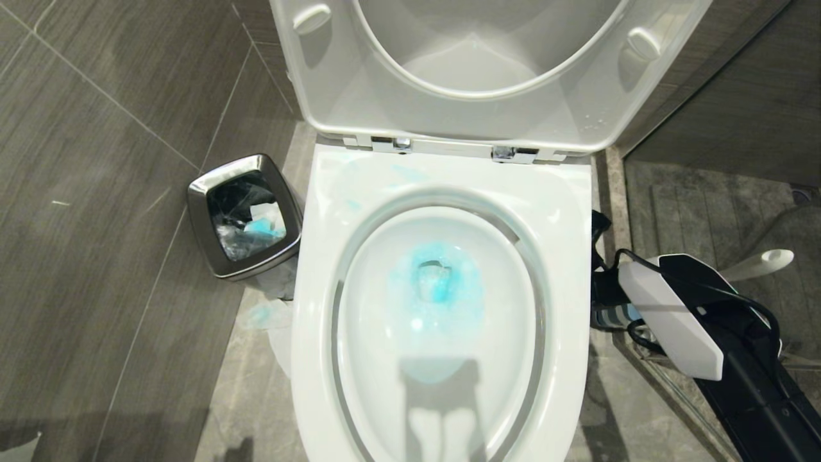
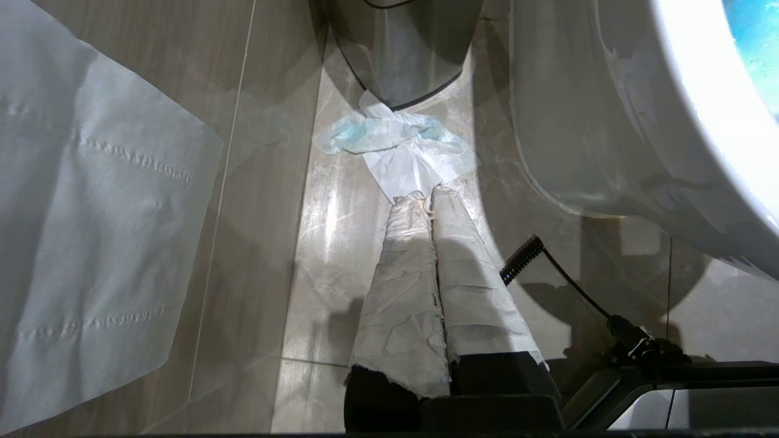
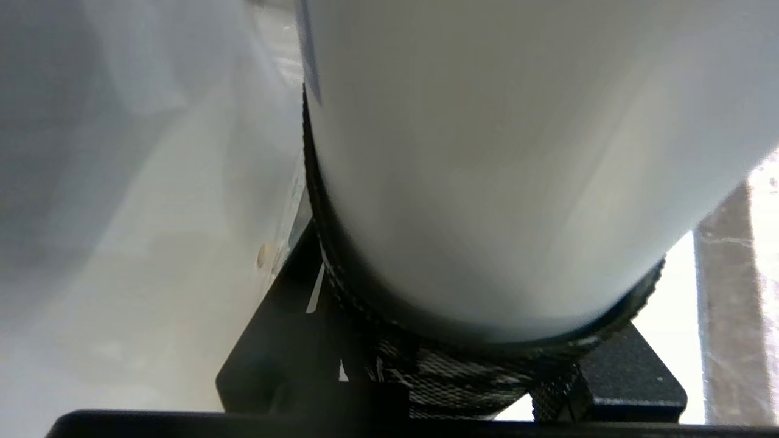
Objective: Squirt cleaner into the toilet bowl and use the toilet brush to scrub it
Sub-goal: Place the cleaning agent on the floor
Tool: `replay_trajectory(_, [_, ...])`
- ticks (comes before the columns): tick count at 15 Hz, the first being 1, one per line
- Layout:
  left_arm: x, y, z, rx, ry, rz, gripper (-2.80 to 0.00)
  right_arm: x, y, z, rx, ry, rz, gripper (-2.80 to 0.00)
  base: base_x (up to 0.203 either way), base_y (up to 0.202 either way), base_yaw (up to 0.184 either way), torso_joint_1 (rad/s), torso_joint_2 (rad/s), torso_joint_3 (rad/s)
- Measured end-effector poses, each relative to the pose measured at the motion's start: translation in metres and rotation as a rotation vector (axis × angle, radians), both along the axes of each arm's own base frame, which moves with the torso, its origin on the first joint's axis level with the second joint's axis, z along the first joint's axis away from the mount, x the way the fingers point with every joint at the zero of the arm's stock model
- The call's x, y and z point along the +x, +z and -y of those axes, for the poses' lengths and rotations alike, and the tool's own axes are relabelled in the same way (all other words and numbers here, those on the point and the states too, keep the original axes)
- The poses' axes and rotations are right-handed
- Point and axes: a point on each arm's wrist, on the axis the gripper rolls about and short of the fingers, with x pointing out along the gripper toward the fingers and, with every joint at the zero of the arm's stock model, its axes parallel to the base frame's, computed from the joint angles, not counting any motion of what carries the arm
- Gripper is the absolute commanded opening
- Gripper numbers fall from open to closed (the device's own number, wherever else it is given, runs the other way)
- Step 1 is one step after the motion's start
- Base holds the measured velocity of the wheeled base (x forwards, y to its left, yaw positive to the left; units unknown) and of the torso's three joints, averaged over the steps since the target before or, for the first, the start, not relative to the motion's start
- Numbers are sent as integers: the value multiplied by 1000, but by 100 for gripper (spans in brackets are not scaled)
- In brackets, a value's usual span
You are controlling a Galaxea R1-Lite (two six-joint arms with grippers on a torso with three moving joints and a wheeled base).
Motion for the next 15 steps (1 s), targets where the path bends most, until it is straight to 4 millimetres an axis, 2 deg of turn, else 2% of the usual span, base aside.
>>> replay_trajectory(6, [0, 0, 0, -2, 0, 0, -280, 0, -2, -1, -3, 4, 4, -280, 0, 0, 0, 2, 2, -150])
replay_trajectory(15, [0, 0, 0, -3, 0, 1, -280, -1, 7, 6, 1, -32, 43, -280, 0, 0, 0, -1, 1, -7])
